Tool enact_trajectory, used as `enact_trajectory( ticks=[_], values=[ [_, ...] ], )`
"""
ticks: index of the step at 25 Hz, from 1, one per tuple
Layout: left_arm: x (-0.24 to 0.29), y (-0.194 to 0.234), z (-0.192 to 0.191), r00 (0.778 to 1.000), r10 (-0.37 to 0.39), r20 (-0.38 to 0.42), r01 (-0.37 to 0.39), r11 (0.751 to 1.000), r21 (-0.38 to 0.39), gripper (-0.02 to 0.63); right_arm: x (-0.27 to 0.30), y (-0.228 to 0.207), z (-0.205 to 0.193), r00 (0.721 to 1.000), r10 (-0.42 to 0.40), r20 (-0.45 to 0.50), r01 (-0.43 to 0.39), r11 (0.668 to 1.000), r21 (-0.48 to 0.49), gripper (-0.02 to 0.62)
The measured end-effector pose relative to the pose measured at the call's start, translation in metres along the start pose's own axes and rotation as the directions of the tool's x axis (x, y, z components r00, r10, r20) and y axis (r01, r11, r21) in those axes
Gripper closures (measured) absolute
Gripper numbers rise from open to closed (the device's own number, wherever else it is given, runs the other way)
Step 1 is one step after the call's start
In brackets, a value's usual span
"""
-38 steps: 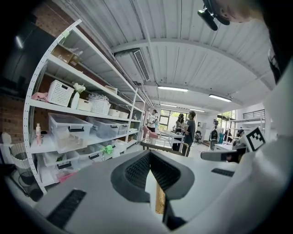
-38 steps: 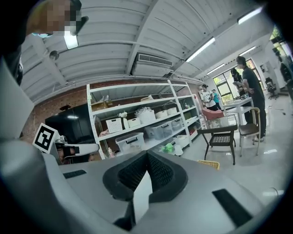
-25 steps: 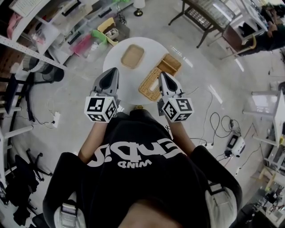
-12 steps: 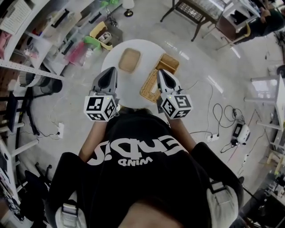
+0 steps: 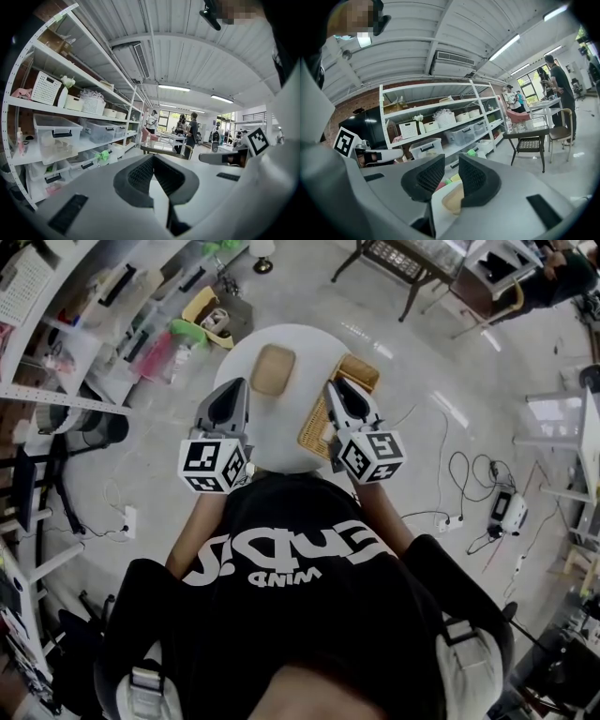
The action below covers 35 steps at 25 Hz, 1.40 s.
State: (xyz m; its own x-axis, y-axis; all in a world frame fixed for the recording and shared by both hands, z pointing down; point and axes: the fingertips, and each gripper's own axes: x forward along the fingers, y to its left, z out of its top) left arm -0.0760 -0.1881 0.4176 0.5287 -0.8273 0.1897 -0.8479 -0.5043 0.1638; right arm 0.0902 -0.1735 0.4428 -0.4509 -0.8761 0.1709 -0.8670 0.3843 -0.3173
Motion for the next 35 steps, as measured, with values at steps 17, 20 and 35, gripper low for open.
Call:
enact_trajectory(
  ticks=[17, 20, 35],
  values=[
    [0.032, 0.029, -0.011, 0.999, -0.003, -0.048, 0.002, 1.0, -0.018, 0.607, 0.1, -0.032, -0.045, 0.986, 0.05, -0.158, -0.042, 0.998, 0.056, 0.325],
    [0.038, 0.032, -0.016, 0.998, -0.005, -0.065, 0.004, 1.0, -0.024, 0.607, 0.122, -0.045, -0.061, 0.979, 0.053, -0.199, -0.04, 0.997, 0.069, 0.324],
    [0.054, 0.056, -0.039, 0.989, 0.015, -0.145, -0.023, 0.998, -0.053, 0.607, 0.205, -0.091, -0.158, 0.901, 0.045, -0.432, 0.017, 0.99, 0.138, 0.282]
  ],
)
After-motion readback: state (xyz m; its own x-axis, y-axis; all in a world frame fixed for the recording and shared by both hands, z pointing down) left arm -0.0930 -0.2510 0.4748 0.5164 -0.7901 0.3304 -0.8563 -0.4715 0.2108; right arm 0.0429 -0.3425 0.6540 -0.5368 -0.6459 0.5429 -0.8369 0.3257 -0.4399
